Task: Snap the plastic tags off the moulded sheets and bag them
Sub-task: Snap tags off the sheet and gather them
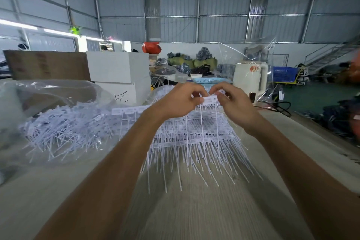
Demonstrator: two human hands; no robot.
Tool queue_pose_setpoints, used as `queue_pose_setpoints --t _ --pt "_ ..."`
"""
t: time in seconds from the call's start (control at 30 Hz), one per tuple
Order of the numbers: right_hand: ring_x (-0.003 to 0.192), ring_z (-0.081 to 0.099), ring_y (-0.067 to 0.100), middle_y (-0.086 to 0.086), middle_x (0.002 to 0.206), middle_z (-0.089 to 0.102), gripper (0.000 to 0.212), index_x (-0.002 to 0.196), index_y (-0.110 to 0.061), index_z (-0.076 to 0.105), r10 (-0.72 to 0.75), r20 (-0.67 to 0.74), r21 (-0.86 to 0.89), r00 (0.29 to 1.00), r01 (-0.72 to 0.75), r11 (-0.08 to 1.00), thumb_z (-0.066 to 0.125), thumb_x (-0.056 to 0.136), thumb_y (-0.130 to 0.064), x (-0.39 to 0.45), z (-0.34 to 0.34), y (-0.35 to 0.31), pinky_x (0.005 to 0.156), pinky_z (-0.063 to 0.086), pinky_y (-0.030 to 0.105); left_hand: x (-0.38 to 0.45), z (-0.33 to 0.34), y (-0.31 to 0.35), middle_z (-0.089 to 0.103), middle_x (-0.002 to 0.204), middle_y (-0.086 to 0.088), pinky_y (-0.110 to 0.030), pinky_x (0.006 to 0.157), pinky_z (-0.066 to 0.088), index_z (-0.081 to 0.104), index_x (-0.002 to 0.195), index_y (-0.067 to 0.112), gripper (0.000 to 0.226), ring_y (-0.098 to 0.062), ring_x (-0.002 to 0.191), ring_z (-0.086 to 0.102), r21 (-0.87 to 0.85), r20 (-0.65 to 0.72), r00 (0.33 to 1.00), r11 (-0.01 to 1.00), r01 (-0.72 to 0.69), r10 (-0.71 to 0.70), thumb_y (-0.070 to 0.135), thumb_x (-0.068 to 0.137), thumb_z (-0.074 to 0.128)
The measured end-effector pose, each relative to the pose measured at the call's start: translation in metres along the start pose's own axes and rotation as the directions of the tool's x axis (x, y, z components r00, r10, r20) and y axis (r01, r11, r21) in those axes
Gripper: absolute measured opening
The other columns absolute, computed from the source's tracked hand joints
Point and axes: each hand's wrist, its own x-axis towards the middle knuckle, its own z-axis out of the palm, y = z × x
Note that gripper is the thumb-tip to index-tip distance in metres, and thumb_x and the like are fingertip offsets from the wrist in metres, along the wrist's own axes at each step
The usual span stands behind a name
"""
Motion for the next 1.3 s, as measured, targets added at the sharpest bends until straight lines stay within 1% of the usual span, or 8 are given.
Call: queue_pose_setpoints --t 0.17,0.3,0.4,0.63,0.8,0.97,1.1,1.3 --pt "0.069 0.048 0.000 -0.026 0.072 0.058 0.024 0.096 -0.027 0.068 0.067 0.067 0.099 0.996 -0.073 0.992 0.045 0.104 -0.030 0.001 -0.002 -0.004 0.071 0.037 0.029 0.000 0.001 0.001 0.069 0.092 0.000 -0.020 0.066 0.047 0.072 0.106 0.011 0.013 -0.004 0.069 0.063 -0.048 -0.035 0.999 0.999 0.023 -0.024 0.017 0.098 0.064" --pt "0.067 0.050 0.001 -0.010 0.082 0.063 0.020 0.096 -0.022 0.069 -0.058 0.148 0.128 0.987 0.039 0.991 0.065 0.095 -0.041 -0.001 -0.003 -0.008 0.064 0.041 0.015 -0.003 -0.001 0.000 0.073 0.087 -0.006 -0.025 0.070 0.057 0.074 0.103 0.005 0.012 -0.014 0.071 0.068 -0.217 -0.094 0.995 0.976 0.022 -0.044 0.013 0.094 0.069" --pt "0.072 0.050 0.014 0.003 0.083 0.062 0.018 0.094 -0.022 0.070 -0.117 0.195 0.142 0.974 0.090 0.986 0.064 0.096 -0.039 -0.002 -0.004 -0.009 0.069 0.040 0.023 -0.005 -0.001 -0.002 0.073 0.088 -0.012 -0.022 0.072 0.058 0.070 0.104 0.001 0.017 -0.013 0.076 0.070 -0.322 -0.152 0.986 0.947 0.014 -0.067 0.010 0.090 0.074" --pt "0.065 0.047 0.000 -0.023 0.070 0.058 0.012 0.097 -0.021 0.068 -0.083 0.127 0.180 0.988 0.059 0.982 0.057 0.102 -0.024 0.000 -0.006 -0.007 0.069 0.037 0.027 -0.004 0.000 -0.003 0.048 0.059 -0.010 -0.033 0.058 0.033 0.066 0.080 -0.007 0.047 -0.022 0.054 0.038 -0.190 -0.117 0.989 0.979 0.067 -0.091 0.033 0.102 0.055" --pt "0.067 0.049 0.001 -0.015 0.080 0.061 0.013 0.105 -0.014 0.070 -0.108 0.063 0.176 0.992 0.096 0.980 0.058 0.102 -0.019 0.001 -0.005 -0.008 0.068 0.039 0.025 0.000 0.001 0.004 0.066 0.066 -0.001 -0.034 0.062 0.049 0.070 0.082 0.003 0.044 -0.023 0.057 0.059 -0.272 -0.126 0.977 0.953 0.130 -0.170 0.034 0.105 0.050" --pt "0.074 0.058 0.013 0.004 0.094 0.071 0.017 0.113 -0.014 0.071 -0.225 -0.032 0.014 0.974 0.226 0.974 0.060 0.101 -0.020 -0.001 0.002 -0.008 0.073 0.047 0.035 -0.002 0.000 0.006 0.058 0.057 -0.002 -0.017 0.049 0.035 0.070 0.078 0.000 0.046 -0.013 0.050 0.044 -0.412 -0.128 0.967 0.899 0.151 -0.222 0.033 0.104 0.052" --pt "0.082 0.061 0.020 0.009 0.100 0.070 0.023 0.120 -0.011 0.070 -0.352 -0.106 -0.209 0.930 0.325 0.922 0.059 0.102 -0.022 -0.005 0.008 -0.006 0.075 0.051 0.041 -0.003 -0.001 0.002 0.058 0.055 0.005 -0.021 0.056 0.037 0.070 0.090 -0.011 0.046 -0.006 0.049 0.044 -0.475 -0.099 0.966 0.864 0.166 -0.239 0.029 0.104 0.053" --pt "0.061 0.051 0.033 0.015 0.081 0.052 0.019 0.112 -0.007 0.070 -0.551 -0.142 -0.504 0.822 0.419 0.755 0.059 0.101 -0.016 -0.011 0.010 -0.012 0.048 0.048 0.040 -0.003 -0.004 0.004 0.050 0.046 0.012 -0.008 0.053 0.038 0.057 0.065 0.008 0.045 -0.002 0.044 0.043 -0.543 -0.047 0.973 0.824 0.164 -0.225 0.030 0.104 0.052"
